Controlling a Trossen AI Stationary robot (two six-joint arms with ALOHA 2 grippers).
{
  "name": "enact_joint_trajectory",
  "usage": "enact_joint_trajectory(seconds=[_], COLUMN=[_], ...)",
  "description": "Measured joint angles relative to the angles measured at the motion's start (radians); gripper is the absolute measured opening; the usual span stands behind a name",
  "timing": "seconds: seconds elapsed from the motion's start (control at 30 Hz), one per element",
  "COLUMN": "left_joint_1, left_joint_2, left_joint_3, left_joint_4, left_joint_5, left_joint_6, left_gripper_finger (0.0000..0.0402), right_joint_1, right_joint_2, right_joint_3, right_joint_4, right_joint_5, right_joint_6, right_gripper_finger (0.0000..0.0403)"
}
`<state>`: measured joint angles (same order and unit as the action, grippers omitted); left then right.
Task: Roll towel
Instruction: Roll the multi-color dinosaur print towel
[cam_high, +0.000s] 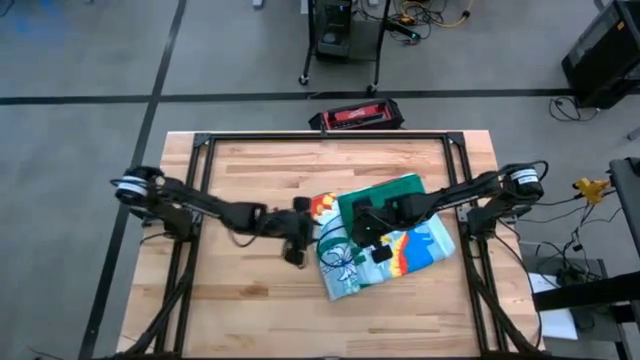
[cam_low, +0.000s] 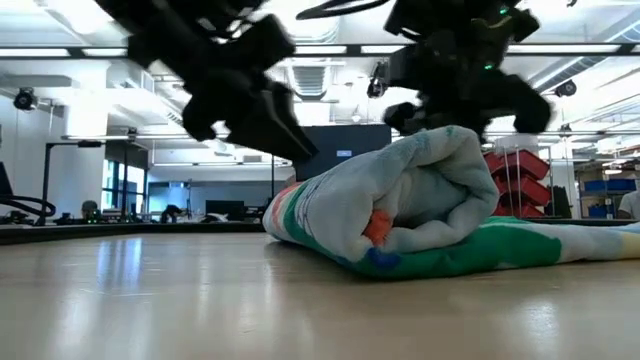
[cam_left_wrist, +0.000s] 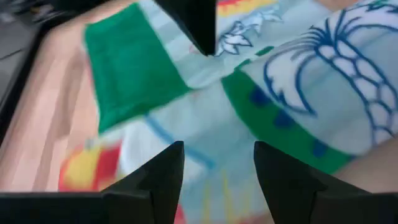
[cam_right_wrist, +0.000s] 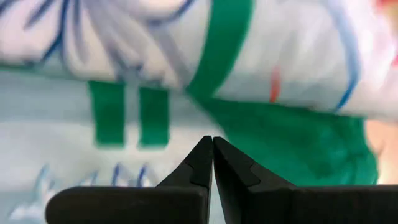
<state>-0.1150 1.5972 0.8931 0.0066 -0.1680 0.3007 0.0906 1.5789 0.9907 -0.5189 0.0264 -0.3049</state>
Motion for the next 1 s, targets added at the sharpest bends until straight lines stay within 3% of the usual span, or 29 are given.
enact_joint_trajectory(seconds=[0.23,0.47,0.6,0.8,1.0], left_joint_1=[0.033,0.064,0.075,0.080,0.081], left_joint_2=[0.107,0.256,0.326,0.404,0.463], left_joint_3=[0.256,0.464,0.569,0.732,0.830], left_joint_4=[-0.329,-0.484,-0.571,-0.856,-0.924], left_joint_5=[0.154,0.214,0.246,0.264,0.273], left_joint_6=[0.201,0.331,0.386,0.381,0.414], left_gripper_finger=[0.0217,0.0240,0.0240,0.0243,0.0240], right_joint_1=[-0.001,-0.001,0.006,0.009,0.016], right_joint_2=[-0.145,-0.230,-0.220,-0.176,-0.138], right_joint_3=[-0.061,-0.143,-0.186,-0.208,-0.212], right_joint_4=[-0.061,-0.062,-0.040,0.033,0.105], right_joint_5=[0.001,-0.004,-0.010,-0.028,-0.032], right_joint_6=[0.096,0.195,0.227,0.256,0.234], right_gripper_finger=[0.0000,0.0012,0.0041,0.0098,0.0147])
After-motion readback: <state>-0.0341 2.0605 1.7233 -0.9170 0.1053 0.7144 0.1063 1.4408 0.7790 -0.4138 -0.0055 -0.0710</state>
